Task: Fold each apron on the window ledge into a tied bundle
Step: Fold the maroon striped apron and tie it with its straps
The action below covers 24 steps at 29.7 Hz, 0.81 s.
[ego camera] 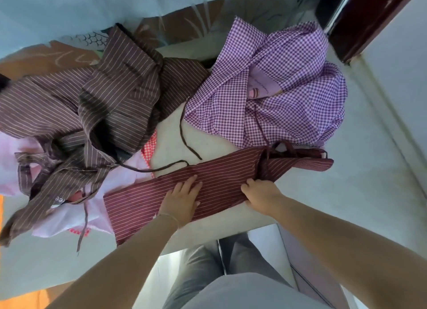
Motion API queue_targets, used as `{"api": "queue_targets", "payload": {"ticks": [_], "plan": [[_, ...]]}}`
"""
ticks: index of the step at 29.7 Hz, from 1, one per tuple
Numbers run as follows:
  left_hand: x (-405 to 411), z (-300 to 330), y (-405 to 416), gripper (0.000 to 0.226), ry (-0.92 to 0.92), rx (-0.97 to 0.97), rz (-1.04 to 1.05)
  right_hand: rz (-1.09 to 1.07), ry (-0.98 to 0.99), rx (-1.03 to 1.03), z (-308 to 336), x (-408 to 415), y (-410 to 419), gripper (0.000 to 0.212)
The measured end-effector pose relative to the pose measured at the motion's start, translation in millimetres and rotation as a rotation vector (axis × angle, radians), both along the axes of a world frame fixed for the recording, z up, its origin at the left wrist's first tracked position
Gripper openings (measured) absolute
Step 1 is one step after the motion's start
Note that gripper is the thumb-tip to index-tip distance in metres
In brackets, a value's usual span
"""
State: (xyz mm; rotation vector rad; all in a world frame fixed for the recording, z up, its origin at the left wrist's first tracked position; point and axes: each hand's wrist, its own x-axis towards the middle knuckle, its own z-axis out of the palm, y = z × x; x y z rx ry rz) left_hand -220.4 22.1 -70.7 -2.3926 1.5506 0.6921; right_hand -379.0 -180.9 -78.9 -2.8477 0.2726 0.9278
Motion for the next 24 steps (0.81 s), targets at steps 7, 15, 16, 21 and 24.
{"api": "queue_targets", "payload": {"ticks": [7,15,16,21,24], "plan": [[-37.1,-19.3,-104.5,0.086,0.026,0.042,-0.189,-0.845,-0.820,-0.025,-2.0,-18.2,-28.7,0.018],[-47.0,-30.3,-85.8,0.090,0.098,0.204,-0.295,-2.575,-0.547,0.503,-6.7,-75.7,-87.7,0.060],[-46.1,-29.2,-84.9,0.088,0.114,0.207,-0.284,-2.626,-0.617,0.641,-7.9,-77.8,-89.1,0.048],[-51.6,-27.0,-106.0,0.070,0.025,0.076,-0.265,-2.596,-0.735,1.128,3.1,-82.1,-90.4,0.019],[-57.8,-29.8,-125.2,0.078,-0.007,0.046,-0.235,-2.241,-0.953,0.653,16.4,-87.7,-91.2,0.016]]}}
